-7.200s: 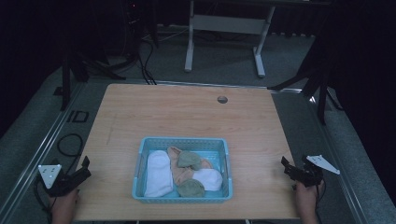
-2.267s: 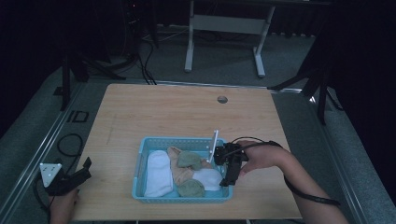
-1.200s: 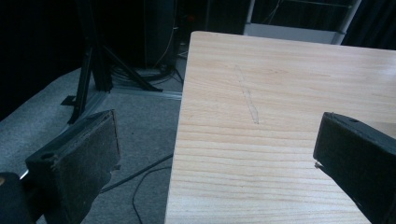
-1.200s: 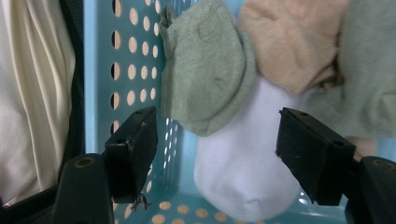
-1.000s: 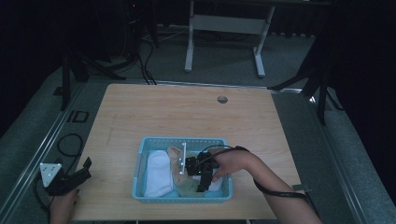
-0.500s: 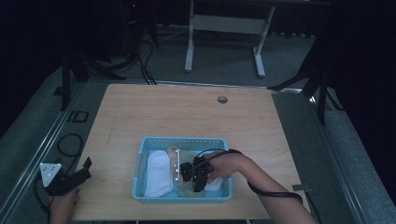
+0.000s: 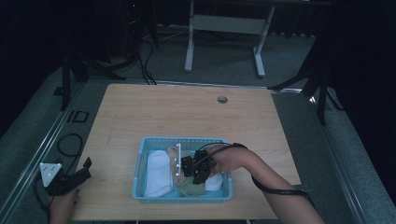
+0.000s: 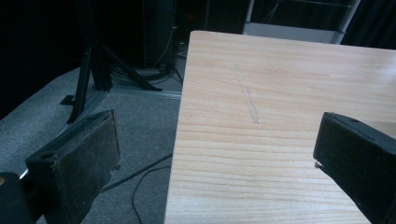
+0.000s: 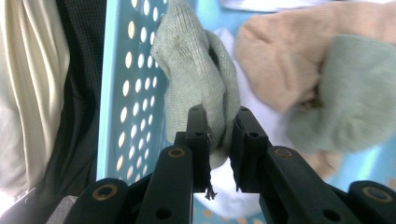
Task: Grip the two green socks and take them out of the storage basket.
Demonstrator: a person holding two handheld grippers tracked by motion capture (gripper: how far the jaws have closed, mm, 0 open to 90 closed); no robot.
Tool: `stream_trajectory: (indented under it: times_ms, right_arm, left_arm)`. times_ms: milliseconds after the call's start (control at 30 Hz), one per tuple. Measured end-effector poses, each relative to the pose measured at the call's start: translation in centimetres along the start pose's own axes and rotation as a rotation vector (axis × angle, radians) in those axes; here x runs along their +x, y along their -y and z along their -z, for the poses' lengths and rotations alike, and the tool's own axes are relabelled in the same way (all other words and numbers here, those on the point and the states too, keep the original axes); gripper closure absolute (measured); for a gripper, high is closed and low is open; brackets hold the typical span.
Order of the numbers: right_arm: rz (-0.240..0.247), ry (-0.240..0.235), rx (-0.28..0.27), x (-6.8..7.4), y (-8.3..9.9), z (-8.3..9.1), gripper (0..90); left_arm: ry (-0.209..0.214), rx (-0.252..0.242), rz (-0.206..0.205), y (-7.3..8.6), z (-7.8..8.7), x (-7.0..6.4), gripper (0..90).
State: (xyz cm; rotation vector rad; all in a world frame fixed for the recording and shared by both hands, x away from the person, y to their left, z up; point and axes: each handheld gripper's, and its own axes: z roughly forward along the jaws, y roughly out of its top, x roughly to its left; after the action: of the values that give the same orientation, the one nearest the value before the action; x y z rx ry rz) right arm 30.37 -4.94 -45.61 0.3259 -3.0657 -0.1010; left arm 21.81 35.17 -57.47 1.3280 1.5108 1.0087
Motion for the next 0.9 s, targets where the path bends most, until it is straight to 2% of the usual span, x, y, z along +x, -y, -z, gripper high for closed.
stream_trajectory:
  times_ms: [133,167,300,433,533,700,900]
  right_arm:
    - [0.0,0.026,-0.01,0.0,0.2,1.3,79.0]
    - [-0.011,0.043,-0.015,0.0,0.4,2.2,79.0]
    - [-0.023,0.051,-0.036,0.0,0.9,3.3,79.0]
    - [-0.051,0.076,-0.032,0.1,2.0,5.2,79.0]
    - [-0.056,0.089,-0.026,0.1,2.5,5.9,79.0]
    - [-0.097,0.107,-0.037,0.4,4.9,7.6,79.0]
    - [-0.148,0.114,-0.046,0.9,8.3,8.8,79.0]
  left_arm:
    - [0.0,0.0,0.0,0.0,0.0,0.0,0.7]
    - [0.002,0.0,0.0,0.0,0.0,0.0,0.7]
    - [0.002,0.0,-0.001,0.0,0.0,0.0,0.7]
    - [0.001,0.002,-0.002,0.0,0.0,0.0,0.7]
    - [0.001,0.002,-0.002,0.0,0.0,0.0,0.7]
    - [0.0,0.005,-0.003,0.0,0.0,0.0,0.7]
    - [-0.002,0.003,-0.005,0.0,0.0,0.0,0.7]
